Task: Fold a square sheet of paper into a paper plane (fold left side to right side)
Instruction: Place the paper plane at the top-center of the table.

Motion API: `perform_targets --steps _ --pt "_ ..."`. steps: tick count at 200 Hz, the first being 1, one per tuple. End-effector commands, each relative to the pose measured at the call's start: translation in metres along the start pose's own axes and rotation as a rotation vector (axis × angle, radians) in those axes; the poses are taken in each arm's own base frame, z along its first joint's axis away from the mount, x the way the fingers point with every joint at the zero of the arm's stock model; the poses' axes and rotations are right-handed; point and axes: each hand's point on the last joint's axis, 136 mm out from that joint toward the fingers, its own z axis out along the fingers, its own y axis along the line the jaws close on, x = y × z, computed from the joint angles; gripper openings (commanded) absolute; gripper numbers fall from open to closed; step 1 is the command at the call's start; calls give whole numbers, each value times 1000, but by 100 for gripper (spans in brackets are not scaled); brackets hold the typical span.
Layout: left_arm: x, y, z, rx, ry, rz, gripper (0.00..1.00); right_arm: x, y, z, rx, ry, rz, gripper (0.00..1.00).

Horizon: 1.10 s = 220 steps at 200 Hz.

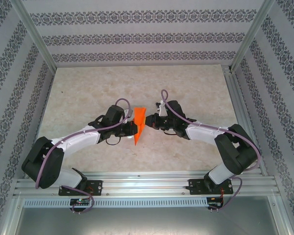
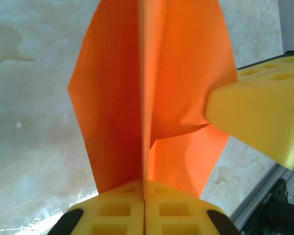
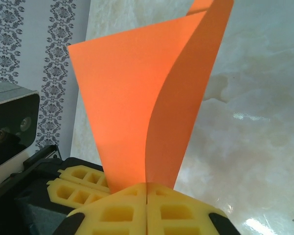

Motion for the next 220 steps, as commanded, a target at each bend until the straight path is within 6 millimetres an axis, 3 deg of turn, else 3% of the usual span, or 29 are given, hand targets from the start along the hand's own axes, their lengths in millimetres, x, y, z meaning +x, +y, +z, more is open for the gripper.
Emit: perform_targets --steps 1,20,38,73,106,126,153,220 --pt "-9 4 -9 -106 -41 53 3 -9 -3 -13 16 -28 -15 16" --pt "-10 23 -17 -275 -48 89 3 -14 -15 -31 106 -47 -40 28" --pt "-9 38 -21 -398 -34 105 3 -16 -27 -48 195 -50 -71 33" --pt "-6 55 -2 -492 8 95 2 -17 -47 -72 294 -68 -72 35" --pt "-7 69 18 -593 50 112 5 -12 -56 -78 308 -72 -56 35" --pt "-7 71 27 -620 66 120 18 -8 -60 -78 312 -66 -48 34" --pt "-5 73 35 -627 80 117 22 -7 -62 -79 304 -71 -37 33" --pt "6 92 45 -686 120 102 12 -9 -60 -81 297 -78 -32 31"
